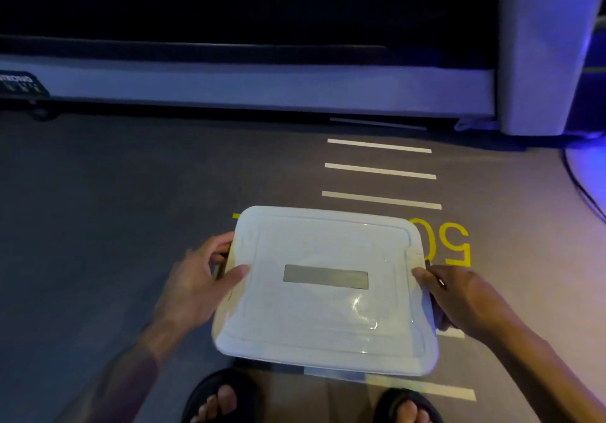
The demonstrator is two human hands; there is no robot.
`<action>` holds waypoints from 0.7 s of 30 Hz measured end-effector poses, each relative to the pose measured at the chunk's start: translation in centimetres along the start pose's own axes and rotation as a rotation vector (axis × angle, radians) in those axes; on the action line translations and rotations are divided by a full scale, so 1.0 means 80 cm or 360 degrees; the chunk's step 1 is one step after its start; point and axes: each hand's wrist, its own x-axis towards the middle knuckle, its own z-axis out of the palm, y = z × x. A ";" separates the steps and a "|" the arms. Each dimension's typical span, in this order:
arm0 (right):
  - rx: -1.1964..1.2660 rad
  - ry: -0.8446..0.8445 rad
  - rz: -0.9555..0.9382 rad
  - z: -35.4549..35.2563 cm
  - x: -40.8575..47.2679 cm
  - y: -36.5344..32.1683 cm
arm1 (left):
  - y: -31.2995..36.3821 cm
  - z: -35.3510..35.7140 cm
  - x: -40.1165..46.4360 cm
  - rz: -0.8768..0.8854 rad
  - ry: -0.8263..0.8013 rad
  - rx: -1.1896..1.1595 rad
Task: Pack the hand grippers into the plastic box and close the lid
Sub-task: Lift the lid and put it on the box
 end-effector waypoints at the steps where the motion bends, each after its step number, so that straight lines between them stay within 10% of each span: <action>1: -0.0156 0.0100 0.0023 0.001 0.000 -0.001 | -0.003 -0.002 0.002 -0.0016 0.0013 0.0068; 4: -0.0166 0.0377 0.0142 0.004 0.002 0.005 | -0.008 -0.001 0.002 -0.0265 -0.0048 -0.0183; 9: 0.0904 -0.0187 0.0285 0.012 -0.005 0.017 | -0.003 0.008 -0.006 -0.0438 -0.0175 -0.0477; 21: 0.0455 0.0265 0.0129 -0.006 0.073 -0.013 | 0.008 0.025 0.042 -0.0153 0.0199 -0.0050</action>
